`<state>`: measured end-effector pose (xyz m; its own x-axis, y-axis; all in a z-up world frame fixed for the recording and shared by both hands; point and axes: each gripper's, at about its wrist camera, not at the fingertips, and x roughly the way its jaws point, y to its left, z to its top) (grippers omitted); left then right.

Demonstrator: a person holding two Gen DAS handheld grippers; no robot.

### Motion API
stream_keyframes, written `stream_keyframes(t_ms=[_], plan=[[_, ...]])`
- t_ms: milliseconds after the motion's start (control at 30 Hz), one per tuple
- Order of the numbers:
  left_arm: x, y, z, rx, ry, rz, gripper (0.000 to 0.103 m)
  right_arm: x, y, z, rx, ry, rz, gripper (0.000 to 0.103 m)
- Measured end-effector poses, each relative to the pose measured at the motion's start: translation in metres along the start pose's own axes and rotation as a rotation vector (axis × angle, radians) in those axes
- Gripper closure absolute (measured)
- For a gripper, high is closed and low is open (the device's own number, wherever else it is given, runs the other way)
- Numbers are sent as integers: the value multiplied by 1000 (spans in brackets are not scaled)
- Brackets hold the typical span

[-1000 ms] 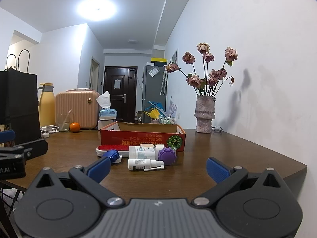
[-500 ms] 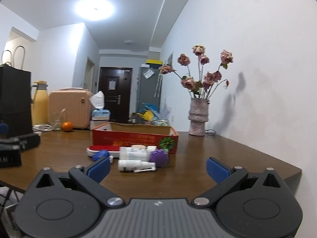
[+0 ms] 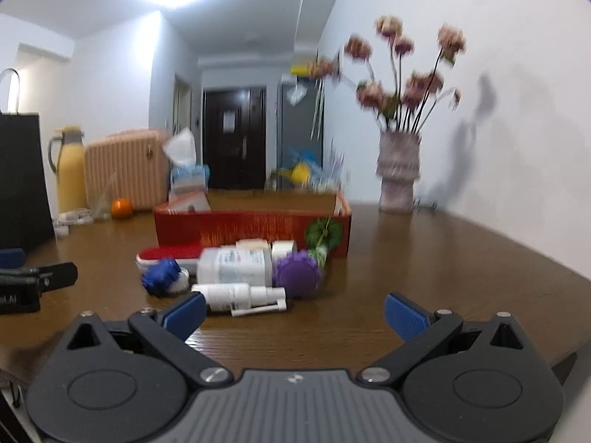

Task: Organize rigid objects
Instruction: 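Grasp the blue cap with the left tool while the right tool grasps the purple cap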

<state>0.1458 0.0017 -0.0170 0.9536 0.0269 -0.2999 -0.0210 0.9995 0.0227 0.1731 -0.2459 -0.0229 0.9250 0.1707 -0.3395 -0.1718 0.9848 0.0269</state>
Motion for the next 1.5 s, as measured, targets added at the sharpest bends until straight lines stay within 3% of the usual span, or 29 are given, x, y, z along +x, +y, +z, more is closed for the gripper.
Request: stream_keyframes(t_ms=[167, 367, 567, 700, 833, 900, 1000, 1100, 1500], plan=[[34, -4, 8, -13, 67, -40, 0, 27, 1, 12, 0, -10, 132, 1], [74, 2, 24, -35, 113, 1, 0, 61, 10, 21, -67, 18, 174, 8], [112, 6, 32, -82, 197, -52, 0, 97, -11, 29, 0, 73, 143, 15], [129, 1, 32, -89, 236, -63, 14, 116, -25, 30, 84, 111, 134, 16], [141, -2, 30, -89, 279, -91, 21, 132, -29, 31, 90, 123, 123, 22], [147, -3, 29, -90, 297, -98, 29, 139, -30, 32, 100, 131, 120, 36], [152, -2, 27, -111, 317, -115, 37, 146, -33, 32, 127, 150, 138, 49], [152, -3, 25, -116, 315, -130, 47, 146, -34, 32, 140, 151, 137, 50], [115, 1, 27, -120, 263, -111, 47, 127, -30, 24, 112, 163, 88, 54]])
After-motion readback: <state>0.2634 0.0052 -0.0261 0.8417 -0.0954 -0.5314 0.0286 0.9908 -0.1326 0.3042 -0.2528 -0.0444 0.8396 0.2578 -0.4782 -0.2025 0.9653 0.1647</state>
